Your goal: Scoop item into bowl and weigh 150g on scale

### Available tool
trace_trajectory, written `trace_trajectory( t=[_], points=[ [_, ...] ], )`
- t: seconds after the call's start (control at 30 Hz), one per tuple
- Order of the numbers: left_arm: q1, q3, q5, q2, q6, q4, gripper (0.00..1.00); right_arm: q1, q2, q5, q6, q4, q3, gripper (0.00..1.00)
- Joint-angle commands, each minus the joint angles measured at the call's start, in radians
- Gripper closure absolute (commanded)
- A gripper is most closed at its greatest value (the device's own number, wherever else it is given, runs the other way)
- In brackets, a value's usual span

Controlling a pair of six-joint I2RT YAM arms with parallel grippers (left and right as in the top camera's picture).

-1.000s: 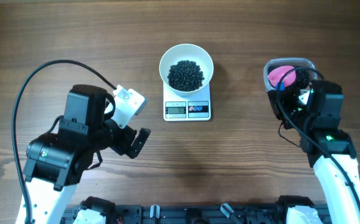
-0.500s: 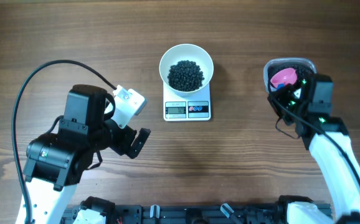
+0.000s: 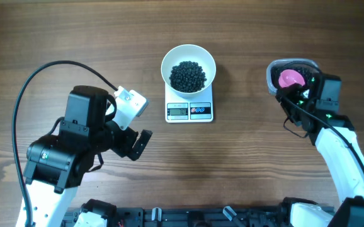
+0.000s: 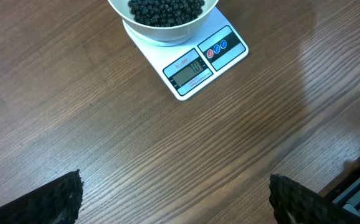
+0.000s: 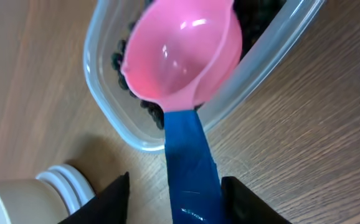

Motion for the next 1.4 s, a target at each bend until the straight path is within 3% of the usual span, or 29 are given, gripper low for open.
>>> trace_trajectory(
  t=[0.0, 0.13, 0.17, 0.27, 0.33, 0.47, 0.67, 0.83, 1.27, 1.37],
  points=[
    [0.007, 0.019, 0.019, 0.0, 0.02, 0.003, 0.0, -0.006, -0.048, 0.078, 0.057, 0.0, 0.022, 0.43],
    [0.007, 0.019, 0.019, 0.0, 0.021, 0.003, 0.0, -0.006, -0.052, 0.116, 0.208, -0.012, 0.021, 0.36],
    [0.007, 0.019, 0.019, 0.0, 0.02, 0.003, 0.0, -0.006, -0.052, 0.115, 0.24, -0.019, 0.021, 0.27],
    [0.007, 0.019, 0.019, 0.0, 0.021, 0.003, 0.0, -0.006, -0.061, 0.147, 0.317, -0.076, 0.022, 0.19],
    [0.007, 0.019, 0.019, 0.0, 0.02, 0.003, 0.0, -0.006, -0.108, 0.167, 0.376, -0.127, 0.024, 0.17],
    [0.007, 0.019, 0.019, 0.0, 0.021, 0.003, 0.0, 0.007, -0.264, 0.209, 0.589, -0.191, 0.022, 0.0],
    [0.007, 0.019, 0.019, 0.0, 0.02, 0.002, 0.0, 0.171, -0.267, 0.34, 1.062, -0.229, -0.04, 0.0],
    [0.007, 0.019, 0.019, 0.0, 0.021, 0.003, 0.0, 0.431, -0.187, 0.613, 1.228, -0.2, -0.05, 0.05],
    [0.007, 0.019, 0.019, 0.0, 0.021, 0.003, 0.0, 0.488, -0.166, 0.588, 1.225, -0.29, -0.05, 0.1],
    [0.007, 0.019, 0.019, 0.0, 0.021, 0.003, 0.0, 0.488, -0.166, 0.588, 1.146, -0.307, -0.05, 0.09]
  ],
)
